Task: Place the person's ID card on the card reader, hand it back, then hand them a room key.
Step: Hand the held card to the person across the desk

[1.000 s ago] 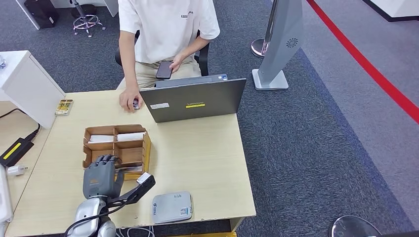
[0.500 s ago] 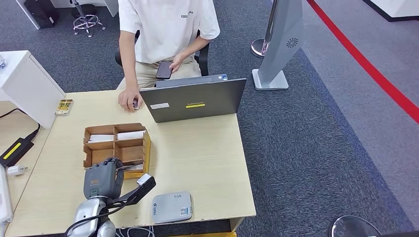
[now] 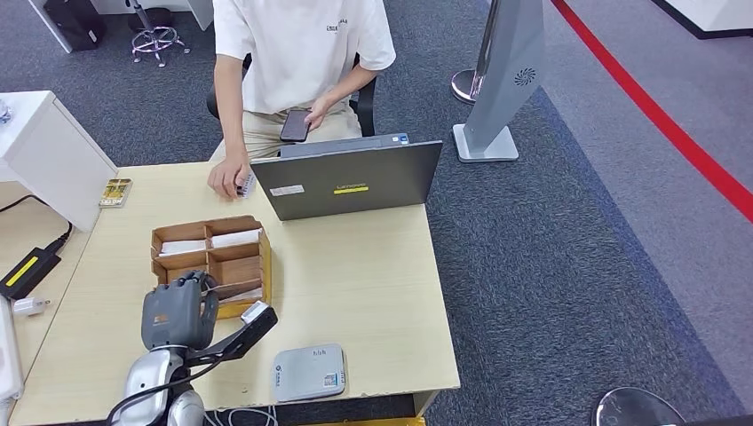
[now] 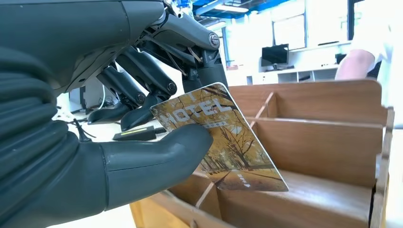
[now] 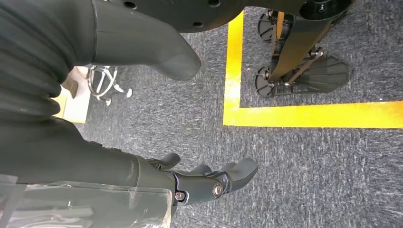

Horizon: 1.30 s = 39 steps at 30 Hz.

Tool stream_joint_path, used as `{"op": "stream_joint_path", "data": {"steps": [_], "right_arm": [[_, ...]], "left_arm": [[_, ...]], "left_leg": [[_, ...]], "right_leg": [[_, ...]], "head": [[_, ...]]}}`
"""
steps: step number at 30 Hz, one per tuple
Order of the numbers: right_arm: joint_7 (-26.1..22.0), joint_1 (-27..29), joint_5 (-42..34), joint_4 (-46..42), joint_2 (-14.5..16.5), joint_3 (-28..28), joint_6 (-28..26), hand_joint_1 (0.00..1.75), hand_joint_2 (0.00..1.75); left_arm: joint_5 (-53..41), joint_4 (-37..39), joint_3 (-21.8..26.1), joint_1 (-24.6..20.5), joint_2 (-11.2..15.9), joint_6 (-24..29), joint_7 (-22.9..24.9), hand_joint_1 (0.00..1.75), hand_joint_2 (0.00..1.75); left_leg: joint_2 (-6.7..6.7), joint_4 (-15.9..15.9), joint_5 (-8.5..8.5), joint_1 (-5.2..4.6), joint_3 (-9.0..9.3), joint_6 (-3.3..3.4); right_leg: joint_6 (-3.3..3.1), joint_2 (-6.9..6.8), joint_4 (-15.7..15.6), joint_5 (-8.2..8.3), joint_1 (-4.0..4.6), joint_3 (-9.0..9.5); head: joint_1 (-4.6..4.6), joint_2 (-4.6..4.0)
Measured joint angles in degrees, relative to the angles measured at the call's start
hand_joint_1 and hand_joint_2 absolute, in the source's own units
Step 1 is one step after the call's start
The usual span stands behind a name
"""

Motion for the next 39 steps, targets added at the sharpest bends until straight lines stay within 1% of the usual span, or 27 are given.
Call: {"op": "stream_joint_path", "data": {"steps": [8,30,32,33,34,35,36,37,38,39], "right_arm": [[0.0,0.0,0.0,0.0,0.0,0.0,0.0,0.00,1.75],[0.0,0.0,0.0,-0.1,0.0,0.0,0.0,0.00,1.75],[0.1,0.0,0.3,-0.1,0.0,0.0,0.0,0.00,1.75],[0.2,0.1,0.9,-0.1,0.0,0.1,0.2,0.00,1.75],[0.5,0.1,1.8,-0.1,0.0,0.4,0.4,0.00,1.75],[0.9,0.1,3.2,-0.1,0.0,0.8,0.6,0.00,1.75],[1.3,0.1,4.4,-0.1,0.0,1.4,0.8,0.00,1.75],[1.7,0.0,5.4,-0.1,0.0,2.1,1.0,0.00,1.75],[1.9,0.0,6.1,-0.1,0.0,2.6,1.0,0.00,1.75],[2.0,-0.1,6.3,-0.1,0.0,3.0,1.0,0.00,1.75]], "left_arm": [[0.0,-1.3,0.0,0.0,0.0,-0.1,0.0,1.75,1.75],[0.0,-1.6,0.0,0.0,0.0,-0.1,0.0,1.75,1.75],[0.0,-1.6,-0.1,-0.2,0.1,-0.4,0.9,1.75,1.75],[0.0,-1.7,-0.4,-1.1,0.4,-1.1,2.6,1.75,1.75],[0.1,-1.8,-1.3,-3.2,1.4,-2.6,5.7,1.75,1.75],[0.1,-1.9,-2.9,-6.9,2.8,-5.2,9.7,1.75,1.75],[0.2,-1.7,-4.7,-12.3,4.3,-8.3,13.4,1.75,1.75],[0.2,-1.3,-6.4,-18.4,5.7,-11.3,15.8,1.75,1.75],[0.1,-0.5,-7.4,-24.9,6.5,-13.7,16.1,1.75,1.75],[0.1,0.4,-7.9,-30.8,7.0,-14.9,15.2,1.75,1.75]], "left_leg": [[0.00,0.0,0.00,0.00,0.00,0.00],[0.00,0.0,0.00,0.00,0.00,0.00],[0.00,0.0,0.01,0.00,0.02,-0.01],[-0.01,0.0,0.05,0.00,0.01,-0.01],[-0.05,0.1,0.14,0.03,-0.11,-0.02],[-0.15,0.1,0.28,0.08,-0.36,-0.05],[-0.29,0.2,0.46,0.12,-0.66,-0.06],[-0.44,0.3,0.64,0.16,-1.00,-0.06],[-0.56,0.3,0.78,0.17,-1.25,-0.07],[-0.58,0.3,0.88,0.14,-1.37,-0.07]], "right_leg": [[0.00,0.00,0.0,0.00,0.00,0.00],[0.00,0.00,0.0,0.00,0.00,0.00],[0.00,0.00,0.0,0.01,0.00,-0.09],[0.00,0.00,0.0,0.02,0.00,-0.18],[-0.01,-0.03,0.0,0.04,0.02,-0.33],[-0.05,-0.13,0.0,0.14,0.06,-0.51],[-0.08,-0.29,0.1,0.26,0.09,-0.71],[-0.10,-0.47,0.2,0.38,0.13,-0.90],[-0.14,-0.62,0.2,0.52,0.15,-1.04],[-0.14,-0.66,0.3,0.60,0.15,-1.13]], "head": [[0.00,0.00],[-0.01,0.00],[-0.01,0.00],[-0.01,0.00],[-0.01,0.00],[0.01,0.00],[0.00,0.00],[-0.03,0.00],[0.02,0.00],[0.10,0.00]]}}
